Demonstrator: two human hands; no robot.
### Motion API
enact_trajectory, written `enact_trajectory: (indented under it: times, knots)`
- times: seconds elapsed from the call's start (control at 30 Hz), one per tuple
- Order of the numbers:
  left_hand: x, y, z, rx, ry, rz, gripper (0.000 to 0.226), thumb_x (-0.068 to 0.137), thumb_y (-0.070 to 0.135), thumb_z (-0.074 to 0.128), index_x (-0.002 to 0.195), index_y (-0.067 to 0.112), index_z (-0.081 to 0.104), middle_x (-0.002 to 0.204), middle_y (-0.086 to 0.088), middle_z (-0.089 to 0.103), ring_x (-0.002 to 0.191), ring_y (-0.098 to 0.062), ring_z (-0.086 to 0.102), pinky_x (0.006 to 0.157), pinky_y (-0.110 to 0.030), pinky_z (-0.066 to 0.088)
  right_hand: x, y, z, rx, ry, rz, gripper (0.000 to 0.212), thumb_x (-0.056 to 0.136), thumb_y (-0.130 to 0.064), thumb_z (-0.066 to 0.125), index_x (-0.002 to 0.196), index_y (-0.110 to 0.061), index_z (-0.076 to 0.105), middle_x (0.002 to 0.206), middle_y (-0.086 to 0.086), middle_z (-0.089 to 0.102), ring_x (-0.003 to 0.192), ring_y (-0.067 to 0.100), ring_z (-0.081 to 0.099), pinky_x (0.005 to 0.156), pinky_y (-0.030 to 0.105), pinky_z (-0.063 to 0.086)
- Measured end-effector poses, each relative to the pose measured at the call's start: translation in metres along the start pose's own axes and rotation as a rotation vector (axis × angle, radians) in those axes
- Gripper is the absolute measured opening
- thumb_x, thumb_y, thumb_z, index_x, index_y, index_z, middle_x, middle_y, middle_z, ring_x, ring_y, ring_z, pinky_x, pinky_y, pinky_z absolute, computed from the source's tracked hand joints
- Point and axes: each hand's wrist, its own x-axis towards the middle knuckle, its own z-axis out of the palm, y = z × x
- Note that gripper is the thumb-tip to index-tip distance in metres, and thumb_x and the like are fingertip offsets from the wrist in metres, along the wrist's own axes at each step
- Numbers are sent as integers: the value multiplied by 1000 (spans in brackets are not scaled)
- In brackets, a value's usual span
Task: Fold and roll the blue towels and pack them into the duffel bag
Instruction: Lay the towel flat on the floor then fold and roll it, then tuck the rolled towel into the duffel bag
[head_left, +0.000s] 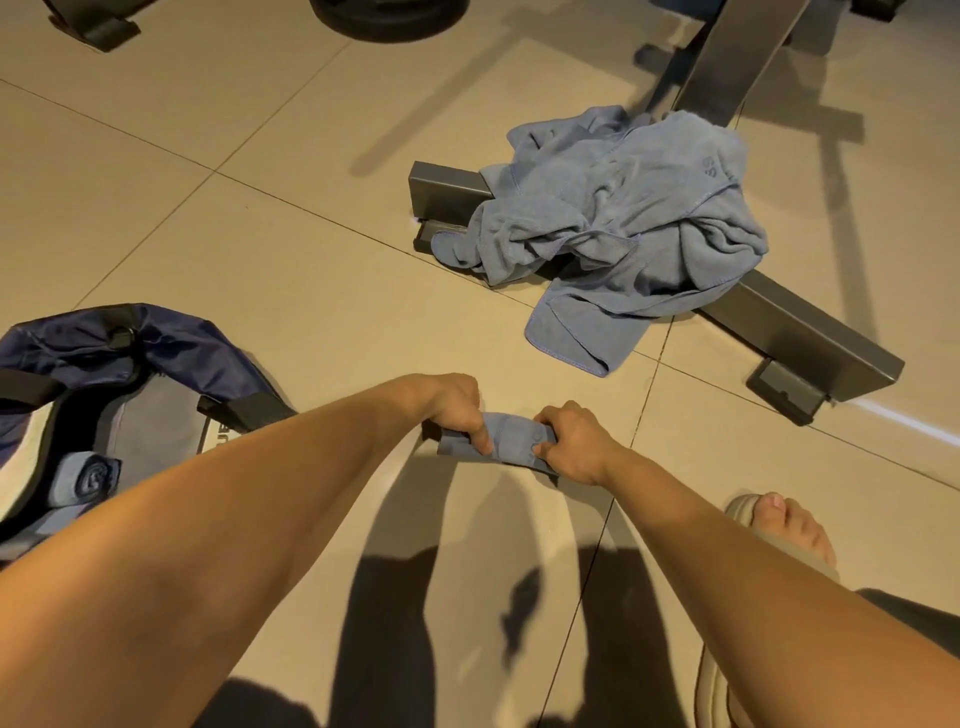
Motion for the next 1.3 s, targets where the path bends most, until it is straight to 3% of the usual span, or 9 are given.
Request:
enact_trajectory:
  times: [0.13, 0.37, 0.53, 0.6, 0.7, 0.87, 1.07, 1.17, 1.3]
  knots:
    - [-5, -11, 14, -67, 39, 3, 41, 65, 37, 91, 86, 12, 68, 89, -6, 69, 76, -23, 60, 67, -32, 48, -7, 3, 2, 5, 9, -69, 36, 91, -24, 64, 126, -15, 60, 118, 12, 47, 117, 32, 45, 92, 33, 41]
    - [-48, -19, 5, -37, 104, 154, 45, 68, 34, 92, 94, 21, 57, 87, 9, 55, 84, -18, 55, 62, -28, 42, -29, -13, -9, 285, -116, -66, 29, 83, -22, 73, 107, -15, 57, 110, 5, 58, 99, 24, 56, 87, 37, 48]
    - [-124, -20, -32, 78, 90, 292, 40, 70, 36, 91, 95, 21, 65, 88, -1, 68, 80, -22, 61, 71, -35, 51, -39, -86, -57, 394, -411, -147, 90, 71, -33, 88, 142, -30, 33, 130, 1, 57, 115, 18, 61, 94, 33, 51]
    - [-158, -24, -46, 108, 120, 326, 41, 71, 35, 91, 101, 19, 68, 92, -2, 71, 83, -22, 63, 73, -35, 52, -46, -122, -69, 425, -493, -198, 79, 71, -36, 88, 137, -20, 49, 121, 3, 67, 109, 20, 68, 93, 36, 55]
    - [-206, -42, -58, 93, 204, 341, 50, 75, 34, 89, 116, 18, 66, 99, 0, 69, 82, -14, 60, 73, -28, 49, -64, -164, -79, 392, -575, -262, 41, 86, -32, 79, 117, -10, 65, 102, 11, 74, 93, 26, 71, 74, 34, 56]
    - [-264, -101, -58, -204, 440, 341, 37, 84, 33, 82, 114, 17, 69, 101, 4, 71, 87, -7, 64, 75, -19, 51, -83, -223, -87, 492, -480, -380, 50, 86, -36, 79, 127, -14, 62, 114, 15, 73, 105, 30, 71, 95, 44, 56]
    - [-307, -170, -65, -393, 546, 254, 28, 89, 37, 77, 109, 18, 79, 99, 7, 77, 92, -9, 72, 80, -27, 58, -99, -301, -82, 371, -400, -454, 29, 99, -33, 63, 118, -12, 68, 109, 13, 73, 92, 21, 69, 82, 32, 56]
    - [-311, -196, -74, -369, 533, 166, 22, 89, 35, 78, 104, 20, 79, 94, 10, 76, 83, -4, 69, 68, -18, 52, -94, -321, -66, 360, -374, -456, 22, 103, -21, 55, 116, -10, 68, 106, 12, 72, 88, 17, 66, 78, 30, 53]
    - [-302, -215, -74, -504, 522, 132, 23, 89, 29, 78, 109, 18, 79, 105, 7, 76, 88, 0, 70, 72, -16, 54, -68, -329, -43, 395, -282, -465, 23, 102, -12, 53, 117, -13, 69, 100, 6, 72, 81, 13, 65, 67, 22, 51]
